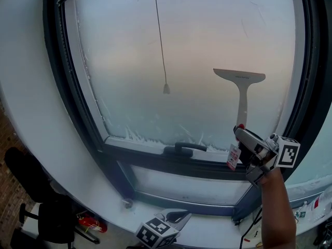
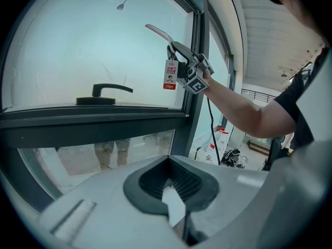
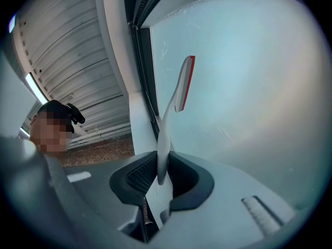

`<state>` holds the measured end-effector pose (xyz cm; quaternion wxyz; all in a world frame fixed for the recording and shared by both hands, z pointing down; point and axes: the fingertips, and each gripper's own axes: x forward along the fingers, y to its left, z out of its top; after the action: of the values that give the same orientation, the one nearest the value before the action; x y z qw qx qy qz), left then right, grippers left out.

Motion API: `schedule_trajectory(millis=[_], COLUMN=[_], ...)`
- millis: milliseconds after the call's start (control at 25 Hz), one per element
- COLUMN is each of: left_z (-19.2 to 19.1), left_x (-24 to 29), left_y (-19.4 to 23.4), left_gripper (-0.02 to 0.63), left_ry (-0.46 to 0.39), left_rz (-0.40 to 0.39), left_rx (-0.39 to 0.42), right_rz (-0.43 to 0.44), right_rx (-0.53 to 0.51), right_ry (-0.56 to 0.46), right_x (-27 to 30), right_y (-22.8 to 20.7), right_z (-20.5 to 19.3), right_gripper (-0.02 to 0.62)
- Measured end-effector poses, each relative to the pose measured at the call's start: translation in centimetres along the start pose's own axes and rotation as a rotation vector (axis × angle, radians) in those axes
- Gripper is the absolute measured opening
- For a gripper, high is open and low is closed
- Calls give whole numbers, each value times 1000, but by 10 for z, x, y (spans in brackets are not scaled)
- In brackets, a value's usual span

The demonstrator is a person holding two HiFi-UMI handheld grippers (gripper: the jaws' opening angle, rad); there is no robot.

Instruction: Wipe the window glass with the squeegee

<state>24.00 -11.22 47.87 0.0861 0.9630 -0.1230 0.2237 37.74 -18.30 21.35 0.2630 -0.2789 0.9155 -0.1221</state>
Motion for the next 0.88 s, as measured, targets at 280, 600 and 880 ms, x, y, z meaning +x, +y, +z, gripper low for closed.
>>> schedule_trajectory(millis=[280,600,880], left_z=[1,0,-1], left_x=[3,4,9], left_y=[-2,-3,-6], left_gripper=[0,0,0], left_ry=[3,11,25], left_rz=[-6,-20,-31], left_rx=[3,12,20], right_rz=[-4,-28,-46], right_rx=[28,65,100], right_ry=[-3,2,0], right_x=[-10,-23,-36], right_y=[-2,-10,-18], right_z=[-16,-40,-59], right_gripper=[84,84,84])
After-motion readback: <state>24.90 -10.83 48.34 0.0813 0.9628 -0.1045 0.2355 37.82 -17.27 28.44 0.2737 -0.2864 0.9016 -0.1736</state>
